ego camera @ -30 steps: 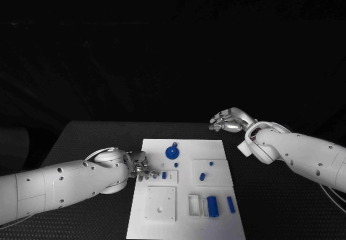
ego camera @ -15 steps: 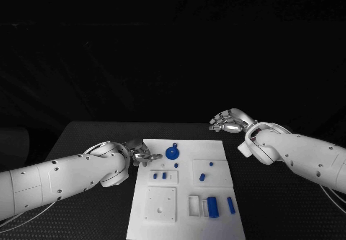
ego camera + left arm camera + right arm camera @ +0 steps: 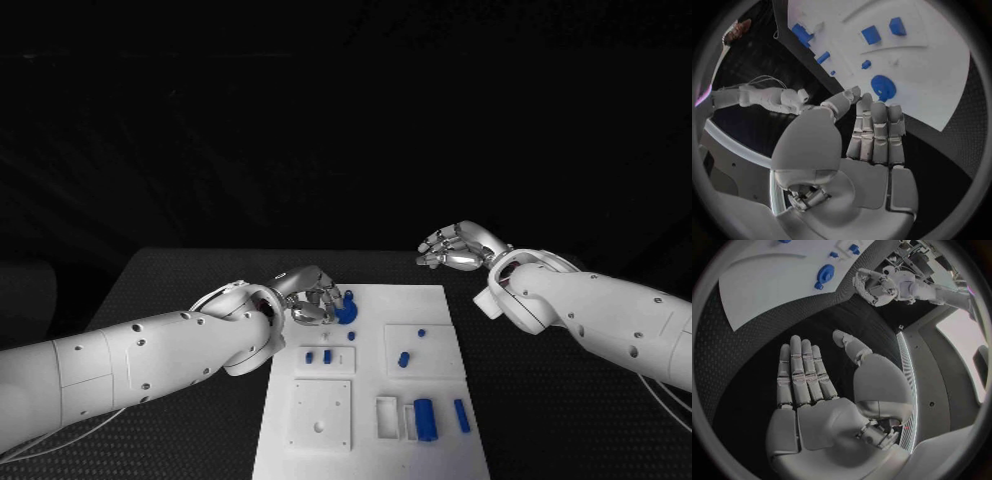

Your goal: Assemble the parts on the task board

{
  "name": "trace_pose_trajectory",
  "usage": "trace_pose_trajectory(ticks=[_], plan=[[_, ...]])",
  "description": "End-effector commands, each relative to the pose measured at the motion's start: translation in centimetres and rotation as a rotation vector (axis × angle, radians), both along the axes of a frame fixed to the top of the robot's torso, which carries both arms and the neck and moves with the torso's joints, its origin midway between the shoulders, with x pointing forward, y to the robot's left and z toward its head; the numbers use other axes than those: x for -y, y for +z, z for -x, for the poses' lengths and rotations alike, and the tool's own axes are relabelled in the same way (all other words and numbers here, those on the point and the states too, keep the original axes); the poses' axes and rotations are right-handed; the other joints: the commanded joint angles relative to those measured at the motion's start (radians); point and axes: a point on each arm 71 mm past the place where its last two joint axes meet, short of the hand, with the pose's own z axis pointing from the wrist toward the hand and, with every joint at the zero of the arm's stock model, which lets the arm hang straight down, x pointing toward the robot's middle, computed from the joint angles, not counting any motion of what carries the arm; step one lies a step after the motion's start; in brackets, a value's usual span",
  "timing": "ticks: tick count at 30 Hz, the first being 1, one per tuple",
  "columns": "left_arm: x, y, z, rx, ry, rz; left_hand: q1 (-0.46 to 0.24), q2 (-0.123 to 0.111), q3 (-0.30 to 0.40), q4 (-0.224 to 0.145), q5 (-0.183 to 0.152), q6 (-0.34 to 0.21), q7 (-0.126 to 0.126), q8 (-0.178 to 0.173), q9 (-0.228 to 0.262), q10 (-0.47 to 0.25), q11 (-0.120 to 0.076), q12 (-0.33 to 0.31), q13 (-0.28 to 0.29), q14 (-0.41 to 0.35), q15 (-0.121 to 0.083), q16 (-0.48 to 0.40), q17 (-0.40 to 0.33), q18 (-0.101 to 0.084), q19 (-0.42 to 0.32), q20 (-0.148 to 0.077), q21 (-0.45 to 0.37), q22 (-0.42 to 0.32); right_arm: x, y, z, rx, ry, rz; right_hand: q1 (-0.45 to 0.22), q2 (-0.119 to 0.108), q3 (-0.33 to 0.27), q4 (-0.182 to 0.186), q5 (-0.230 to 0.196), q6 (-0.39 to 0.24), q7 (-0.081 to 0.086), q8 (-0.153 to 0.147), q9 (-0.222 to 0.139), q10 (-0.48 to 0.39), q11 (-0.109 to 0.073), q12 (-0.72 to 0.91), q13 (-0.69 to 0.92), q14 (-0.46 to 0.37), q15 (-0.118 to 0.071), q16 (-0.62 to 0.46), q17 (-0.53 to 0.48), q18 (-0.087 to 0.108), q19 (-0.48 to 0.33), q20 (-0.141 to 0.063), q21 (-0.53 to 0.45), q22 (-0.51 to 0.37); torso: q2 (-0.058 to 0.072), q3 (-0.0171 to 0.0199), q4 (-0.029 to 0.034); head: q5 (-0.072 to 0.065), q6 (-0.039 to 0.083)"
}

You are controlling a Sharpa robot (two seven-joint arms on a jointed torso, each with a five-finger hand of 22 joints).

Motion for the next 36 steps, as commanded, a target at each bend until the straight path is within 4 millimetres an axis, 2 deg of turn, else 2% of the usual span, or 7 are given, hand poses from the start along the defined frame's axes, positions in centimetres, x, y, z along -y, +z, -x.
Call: trace_pose_trajectory(ticks=[1, 4, 6, 15, 25, 29, 36], plan=[[1.9, 0.7, 0.6, 0.170, -0.192, -0.084, -0.009, -0.018, 0.009, -0.019, -0.012, 0.004, 0.000, -0.009, -0.009, -0.008, 0.012, -0.040, -0.020, -0.001, 0.012, -0.005, -0.004, -0.005, -0.003, -0.067, -0.005, 0.001, -0.2, 0.0, 0.0, 0.003, 0.015, 0.002, -0.007, 0.005, -0.003, -0.001, 0.005, -0.007, 0.002, 0.001, -0.001, 0.000, 0.004, 0.003, -0.001, -0.008, -0.001, -0.007, 0.002, -0.007, -0.008, 0.001, -0.006, 0.001, 0.000, 0.0002, -0.0004, 0.001, 0.002], [2.9, 0.5, 0.7, 0.208, -0.246, -0.152, -0.004, -0.022, 0.020, -0.038, -0.011, 0.011, -0.001, -0.013, -0.016, -0.007, 0.019, -0.078, -0.037, 0.000, 0.018, -0.004, -0.004, 0.002, -0.001, -0.060, -0.006, 0.004, -0.3, 0.0, 0.0, 0.003, 0.018, 0.001, -0.007, 0.005, -0.003, -0.001, 0.005, -0.007, 0.002, 0.001, -0.001, 0.000, 0.004, 0.003, -0.001, -0.007, -0.001, -0.007, 0.002, -0.007, -0.008, 0.001, -0.006, 0.002, 0.001, 0.0003, -0.0006, -0.001, 0.003], [3.7, 0.2, 0.6, 0.218, -0.276, -0.206, 0.010, -0.025, 0.033, -0.047, 0.020, 0.014, -0.001, -0.017, -0.022, -0.021, 0.029, -0.117, -0.055, 0.000, 0.027, -0.004, -0.004, 0.006, 0.000, -0.052, -0.007, 0.007, -0.4, 0.0, 0.0, 0.003, 0.019, 0.001, -0.007, 0.005, -0.003, -0.001, 0.005, -0.007, 0.002, 0.001, -0.001, 0.000, 0.004, 0.003, -0.001, -0.007, -0.001, -0.007, 0.002, -0.007, -0.008, 0.001, -0.006, 0.002, 0.002, -0.0005, -0.0016, -0.001, 0.004], [5.4, -1.0, 0.7, 0.212, -0.337, -0.348, 0.009, -0.036, 0.030, -0.045, 0.015, 0.004, 0.003, -0.033, -0.035, -0.030, 0.041, -0.174, -0.086, -0.003, 0.038, 0.003, -0.002, 0.016, 0.000, -0.039, -0.006, 0.016, -0.5, 0.0, 0.1, 0.003, 0.021, 0.000, -0.007, 0.005, -0.003, -0.001, 0.005, -0.007, 0.002, 0.001, -0.001, 0.000, 0.004, 0.003, -0.002, -0.007, -0.001, -0.007, 0.002, -0.007, -0.008, 0.001, -0.007, 0.002, 0.001, -0.0007, -0.0002, -0.004, 0.002], [5.9, -2.5, 0.6, 0.175, -0.337, -0.392, -0.020, -0.057, 0.029, -0.019, 0.003, -0.035, 0.011, -0.063, -0.060, -0.071, 0.060, -0.240, -0.128, -0.009, 0.056, 0.010, -0.001, 0.028, 0.003, -0.023, -0.008, 0.023, -0.6, 0.0, 0.1, 0.002, 0.024, -0.001, -0.007, 0.005, -0.003, -0.001, 0.005, -0.007, 0.002, 0.001, -0.002, 0.000, 0.004, 0.004, -0.002, -0.007, -0.001, -0.007, 0.002, -0.007, -0.008, 0.002, -0.007, 0.002, 0.002, -0.0018, -0.0011, -0.008, -0.001], [5.9, -2.7, 0.5, 0.178, -0.331, -0.401, -0.020, -0.059, 0.032, -0.013, 0.002, -0.040, 0.011, -0.066, -0.064, -0.073, 0.063, -0.248, -0.136, -0.008, 0.059, 0.012, -0.001, 0.031, 0.004, -0.020, -0.009, 0.025, -0.6, 0.0, 0.1, 0.002, 0.025, -0.002, -0.008, 0.005, -0.003, -0.001, 0.005, -0.007, 0.002, 0.001, -0.002, 0.000, 0.004, 0.004, -0.002, -0.007, -0.001, -0.007, 0.002, -0.007, -0.008, 0.002, -0.007, 0.002, 0.001, -0.0010, 0.0004, -0.011, -0.003], [5.7, -3.0, 0.0, 0.184, -0.314, -0.409, -0.018, -0.056, 0.035, -0.010, 0.006, -0.040, 0.013, -0.066, -0.066, -0.074, 0.064, -0.253, -0.141, -0.009, 0.060, 0.013, -0.001, 0.033, 0.005, -0.019, -0.008, 0.026, -0.7, 0.0, 0.1, 0.001, 0.027, -0.003, -0.008, 0.005, -0.003, -0.001, 0.005, -0.007, 0.002, 0.001, -0.002, 0.000, 0.004, 0.004, -0.002, -0.007, -0.001, -0.007, 0.002, -0.007, -0.008, 0.002, -0.007, 0.002, 0.001, -0.0018, 0.0009, -0.014, -0.004]])
